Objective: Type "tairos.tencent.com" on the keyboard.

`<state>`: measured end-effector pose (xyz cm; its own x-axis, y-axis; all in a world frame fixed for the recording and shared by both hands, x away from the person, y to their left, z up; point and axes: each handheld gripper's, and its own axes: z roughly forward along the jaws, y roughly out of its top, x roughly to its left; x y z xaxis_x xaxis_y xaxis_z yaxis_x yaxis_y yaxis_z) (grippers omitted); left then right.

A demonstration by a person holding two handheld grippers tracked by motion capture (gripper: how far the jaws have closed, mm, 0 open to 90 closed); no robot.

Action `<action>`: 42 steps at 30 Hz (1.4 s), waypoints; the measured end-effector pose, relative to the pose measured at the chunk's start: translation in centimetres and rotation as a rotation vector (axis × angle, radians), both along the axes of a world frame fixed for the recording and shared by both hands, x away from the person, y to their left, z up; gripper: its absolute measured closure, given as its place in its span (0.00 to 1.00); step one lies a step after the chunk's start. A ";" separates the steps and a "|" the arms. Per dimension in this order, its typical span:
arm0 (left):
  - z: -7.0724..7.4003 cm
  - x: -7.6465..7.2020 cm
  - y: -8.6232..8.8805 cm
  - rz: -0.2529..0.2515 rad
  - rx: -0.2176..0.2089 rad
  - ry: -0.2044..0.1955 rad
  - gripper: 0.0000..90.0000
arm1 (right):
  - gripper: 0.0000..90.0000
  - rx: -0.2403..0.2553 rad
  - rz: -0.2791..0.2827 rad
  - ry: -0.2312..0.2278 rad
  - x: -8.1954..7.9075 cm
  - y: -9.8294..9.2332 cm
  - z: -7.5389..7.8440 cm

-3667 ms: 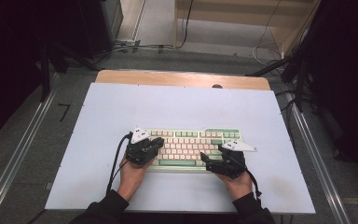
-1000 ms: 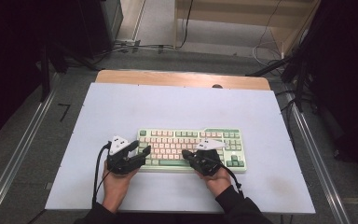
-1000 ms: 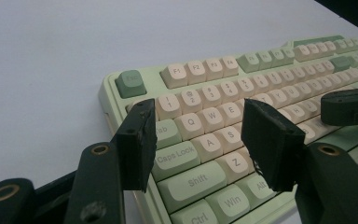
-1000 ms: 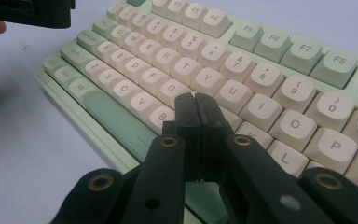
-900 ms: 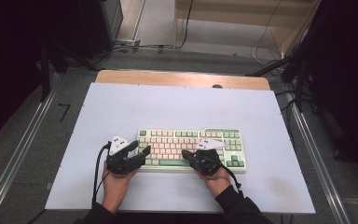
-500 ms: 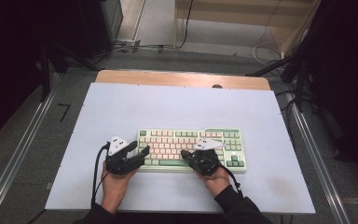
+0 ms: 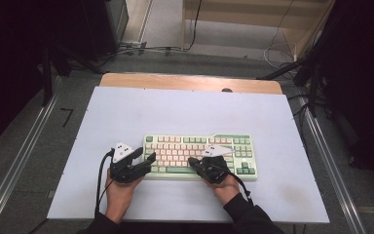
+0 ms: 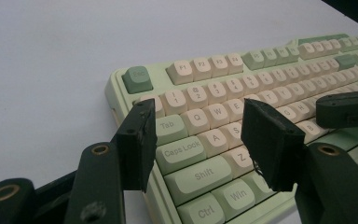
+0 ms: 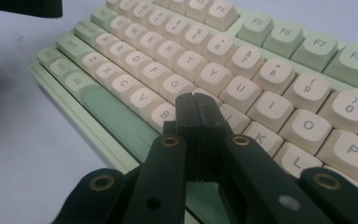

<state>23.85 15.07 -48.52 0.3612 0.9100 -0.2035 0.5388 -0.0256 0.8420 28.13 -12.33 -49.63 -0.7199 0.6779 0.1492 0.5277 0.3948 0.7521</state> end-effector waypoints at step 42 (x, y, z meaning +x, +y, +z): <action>0.0 0.3 -0.9 -0.107 -0.031 0.025 1.00 | 0.27 0.032 -0.120 -0.029 0.6 -2.0 1.3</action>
